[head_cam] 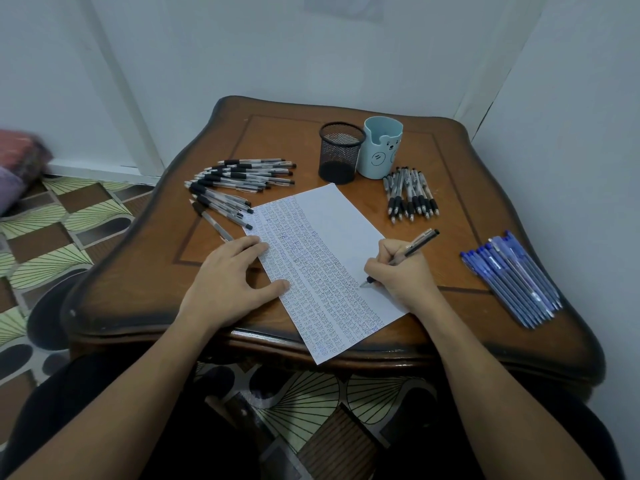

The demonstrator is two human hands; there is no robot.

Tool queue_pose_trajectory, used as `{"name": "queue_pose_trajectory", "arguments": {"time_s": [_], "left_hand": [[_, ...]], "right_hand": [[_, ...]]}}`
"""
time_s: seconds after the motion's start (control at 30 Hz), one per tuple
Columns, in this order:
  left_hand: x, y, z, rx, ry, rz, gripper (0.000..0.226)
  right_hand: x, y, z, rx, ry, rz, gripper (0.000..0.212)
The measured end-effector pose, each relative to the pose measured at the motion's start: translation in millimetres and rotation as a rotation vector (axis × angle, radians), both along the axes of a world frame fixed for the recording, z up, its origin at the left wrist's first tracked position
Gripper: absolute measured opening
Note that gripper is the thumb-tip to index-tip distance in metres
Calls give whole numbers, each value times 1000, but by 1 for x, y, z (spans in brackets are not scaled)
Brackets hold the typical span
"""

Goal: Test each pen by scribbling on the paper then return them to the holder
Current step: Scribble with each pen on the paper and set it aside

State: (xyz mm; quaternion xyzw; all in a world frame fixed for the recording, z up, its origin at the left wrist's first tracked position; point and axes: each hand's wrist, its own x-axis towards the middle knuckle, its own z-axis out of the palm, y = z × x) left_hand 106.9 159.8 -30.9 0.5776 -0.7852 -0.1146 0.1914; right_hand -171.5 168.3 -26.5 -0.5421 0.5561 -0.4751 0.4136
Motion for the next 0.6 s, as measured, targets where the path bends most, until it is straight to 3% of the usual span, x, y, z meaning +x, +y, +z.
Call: {"name": "queue_pose_trajectory", "arguments": {"time_s": [0.6], "left_hand": [[1,-1,-1,9,1,1,98]], "right_hand": [[-1,1,0,19,-20,13,45]]}}
